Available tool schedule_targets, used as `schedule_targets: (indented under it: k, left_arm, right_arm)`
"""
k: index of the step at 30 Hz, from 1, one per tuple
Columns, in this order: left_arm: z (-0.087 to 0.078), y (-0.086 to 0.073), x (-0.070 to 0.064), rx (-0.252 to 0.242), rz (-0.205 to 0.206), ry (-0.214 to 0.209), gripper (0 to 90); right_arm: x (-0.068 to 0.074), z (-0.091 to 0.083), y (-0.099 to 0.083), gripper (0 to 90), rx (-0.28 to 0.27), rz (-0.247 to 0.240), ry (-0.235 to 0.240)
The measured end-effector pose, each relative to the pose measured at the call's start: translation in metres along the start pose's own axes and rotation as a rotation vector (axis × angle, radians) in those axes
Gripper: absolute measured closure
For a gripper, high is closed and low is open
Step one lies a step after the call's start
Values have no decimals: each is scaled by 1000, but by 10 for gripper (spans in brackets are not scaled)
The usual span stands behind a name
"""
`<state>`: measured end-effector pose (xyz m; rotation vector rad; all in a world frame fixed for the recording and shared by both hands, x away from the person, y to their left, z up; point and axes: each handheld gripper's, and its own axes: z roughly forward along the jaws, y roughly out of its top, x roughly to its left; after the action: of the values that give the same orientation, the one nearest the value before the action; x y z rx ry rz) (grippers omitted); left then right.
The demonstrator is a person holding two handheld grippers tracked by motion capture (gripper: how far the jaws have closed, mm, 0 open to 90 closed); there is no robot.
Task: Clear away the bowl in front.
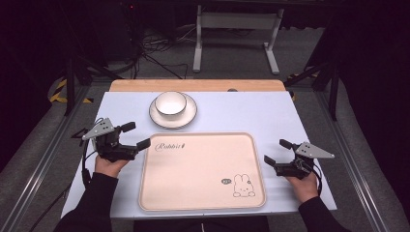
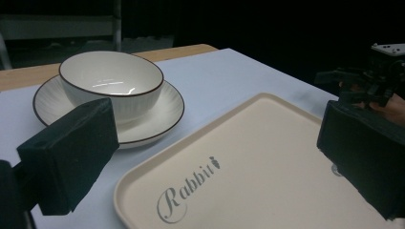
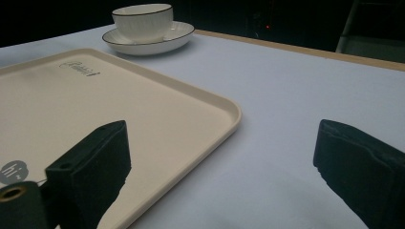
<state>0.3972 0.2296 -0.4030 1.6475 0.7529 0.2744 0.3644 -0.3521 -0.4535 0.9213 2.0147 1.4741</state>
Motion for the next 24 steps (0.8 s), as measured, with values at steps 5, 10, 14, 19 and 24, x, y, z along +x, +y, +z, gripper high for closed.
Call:
schedule_targets:
  k: [5, 10, 14, 19, 24]
  left_arm:
    - [8, 5, 5, 16, 5, 24, 9]
    - [17, 13, 6, 31, 27, 53, 12]
    - [24, 19, 6, 29, 38, 70, 13]
    - [31, 21, 9, 43, 36, 79, 15]
    - [36, 28, 12, 37, 35, 89, 17]
  right_arm:
    - [0, 0, 0, 60, 1, 1, 1]
    - [0, 0, 0, 60, 1, 3, 0]
    - [0, 0, 0, 60, 0, 3, -1]
    - [-1, 0, 0, 60, -2, 5, 1]
    - [-1, 0, 0, 60, -2, 6, 1]
